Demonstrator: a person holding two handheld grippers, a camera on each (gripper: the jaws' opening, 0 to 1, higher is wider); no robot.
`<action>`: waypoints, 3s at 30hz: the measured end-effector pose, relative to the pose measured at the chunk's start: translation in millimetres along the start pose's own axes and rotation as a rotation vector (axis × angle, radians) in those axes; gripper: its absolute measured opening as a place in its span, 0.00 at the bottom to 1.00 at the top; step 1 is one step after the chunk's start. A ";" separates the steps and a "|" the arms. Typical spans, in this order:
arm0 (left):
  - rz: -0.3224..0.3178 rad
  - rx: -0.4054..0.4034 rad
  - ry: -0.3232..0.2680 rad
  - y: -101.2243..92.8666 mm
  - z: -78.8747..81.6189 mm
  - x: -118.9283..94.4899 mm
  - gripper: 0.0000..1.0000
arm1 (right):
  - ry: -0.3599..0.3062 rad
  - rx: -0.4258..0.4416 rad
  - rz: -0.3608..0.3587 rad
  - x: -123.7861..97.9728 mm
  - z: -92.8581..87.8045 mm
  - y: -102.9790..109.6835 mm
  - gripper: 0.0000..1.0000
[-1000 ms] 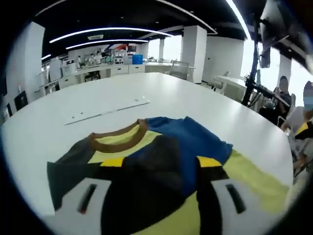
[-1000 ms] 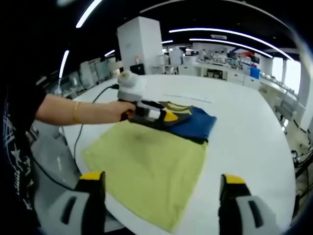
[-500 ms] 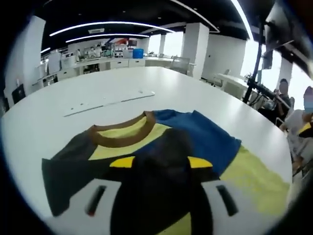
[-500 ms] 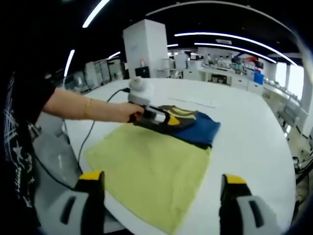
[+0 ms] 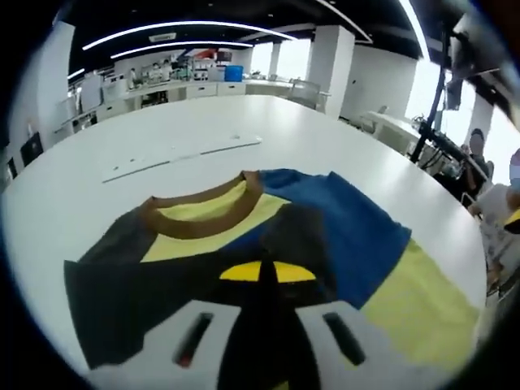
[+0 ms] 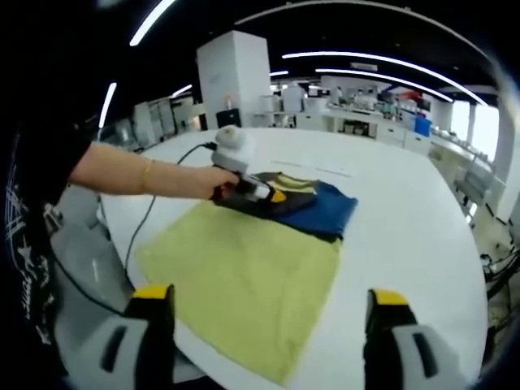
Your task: Fold the garment on the visible template until the final outline fits inside the template.
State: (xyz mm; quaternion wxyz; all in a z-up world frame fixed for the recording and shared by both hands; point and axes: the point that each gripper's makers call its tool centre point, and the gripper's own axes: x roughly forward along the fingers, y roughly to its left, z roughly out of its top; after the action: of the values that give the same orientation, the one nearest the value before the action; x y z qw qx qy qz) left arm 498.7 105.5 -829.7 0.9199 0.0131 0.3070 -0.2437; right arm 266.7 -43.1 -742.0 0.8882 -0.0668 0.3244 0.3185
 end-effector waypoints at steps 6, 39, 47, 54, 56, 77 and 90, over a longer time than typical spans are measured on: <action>-0.067 0.025 -0.052 -19.4 19.3 -6.8 0.00 | -0.009 0.015 0.004 1.0 -0.2 1.6 0.99; -0.245 0.157 -0.132 -108.2 31.7 -24.2 0.72 | -0.042 0.004 0.040 7.4 11.4 11.2 1.00; -0.221 0.126 -0.136 -78.0 31.6 -45.4 0.92 | -0.041 -0.011 0.066 14.7 16.1 19.3 1.00; -0.168 0.111 -0.125 -44.1 20.6 -65.9 0.99 | -0.036 -0.025 0.096 20.0 17.9 26.8 1.00; -0.156 0.101 -0.125 -34.2 16.9 -72.5 0.99 | -0.034 -0.028 0.102 20.6 17.8 27.9 1.00; 0.012 0.095 -0.128 59.7 -19.3 -137.4 0.79 | -0.084 -0.080 0.163 10.9 28.6 43.0 1.00; 0.079 0.076 -0.112 101.8 -44.7 -161.6 0.40 | -0.076 -0.078 0.163 14.7 28.4 42.6 0.99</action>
State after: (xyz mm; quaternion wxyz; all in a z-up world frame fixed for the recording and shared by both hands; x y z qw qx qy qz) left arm 408.2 274.1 -786.4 0.9434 0.0465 0.2449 -0.2188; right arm 264.5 7.5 -725.2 0.8676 -0.0627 0.2822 0.4046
